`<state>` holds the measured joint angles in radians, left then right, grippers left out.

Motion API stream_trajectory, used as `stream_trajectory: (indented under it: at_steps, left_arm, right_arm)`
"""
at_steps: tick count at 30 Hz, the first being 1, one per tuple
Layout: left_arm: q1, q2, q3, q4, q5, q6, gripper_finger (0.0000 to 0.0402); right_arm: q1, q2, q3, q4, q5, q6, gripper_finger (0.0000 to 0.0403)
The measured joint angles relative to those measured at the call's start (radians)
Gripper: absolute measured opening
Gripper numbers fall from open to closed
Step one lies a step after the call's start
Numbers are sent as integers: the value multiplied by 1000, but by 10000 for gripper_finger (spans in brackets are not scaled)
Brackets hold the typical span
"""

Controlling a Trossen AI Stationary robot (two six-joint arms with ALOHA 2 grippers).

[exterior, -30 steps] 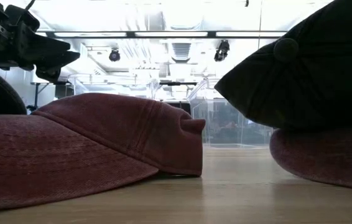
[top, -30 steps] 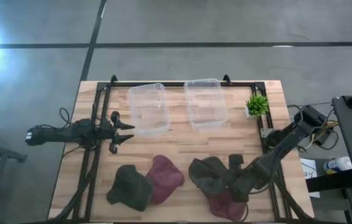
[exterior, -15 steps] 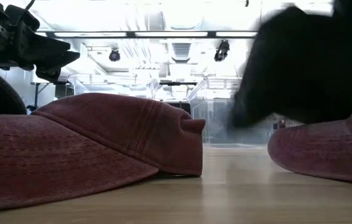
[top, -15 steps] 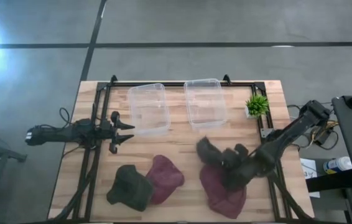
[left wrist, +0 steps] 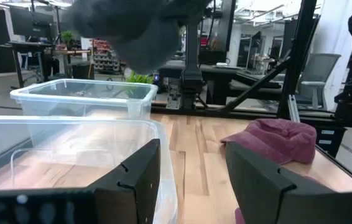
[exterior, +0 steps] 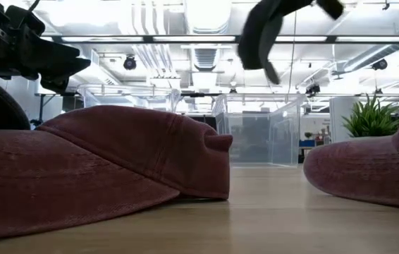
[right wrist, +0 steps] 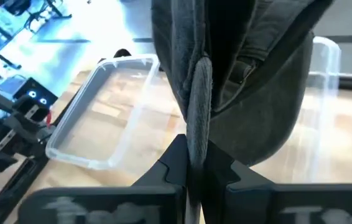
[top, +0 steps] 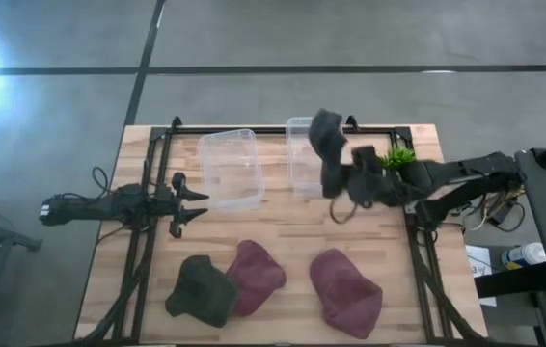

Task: Pick & Place hat
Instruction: Put the right black cap into the right transparent bin, then put the black cap into the right transparent bin

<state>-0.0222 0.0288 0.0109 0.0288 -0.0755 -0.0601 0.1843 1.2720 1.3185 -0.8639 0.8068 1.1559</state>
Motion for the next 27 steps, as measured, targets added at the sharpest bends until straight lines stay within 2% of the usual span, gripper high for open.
stream_trajectory:
  at_steps: [7, 11, 13, 16, 20, 22, 27]
  left_arm:
    - [0, 0, 0, 0, 0, 0, 177]
    - [0, 0, 0, 0, 0, 0, 177]
    - [0, 0, 0, 0, 0, 0, 177]
    - [0, 0, 0, 0, 0, 0, 177]
    - [1, 0, 0, 26, -3, -11, 177]
    - [-1, 0, 0, 66, 1, -146, 177]
    - [-1, 0, 0, 184, 7, -728, 177]
  right_arm:
    - [-286, 57, -34, 57, -179, -131, 13]
    - [-409, 125, -70, 137, -421, -189, 14]
    - [-437, 166, -82, 173, -503, -218, 23]
    - [-440, 215, -80, 178, -487, -223, 54]
    - [-426, 222, -49, 174, -489, -258, 119]
    - [-405, 207, -36, 157, -445, -298, 154]
    - [-317, 125, 16, 152, -384, -466, 217]
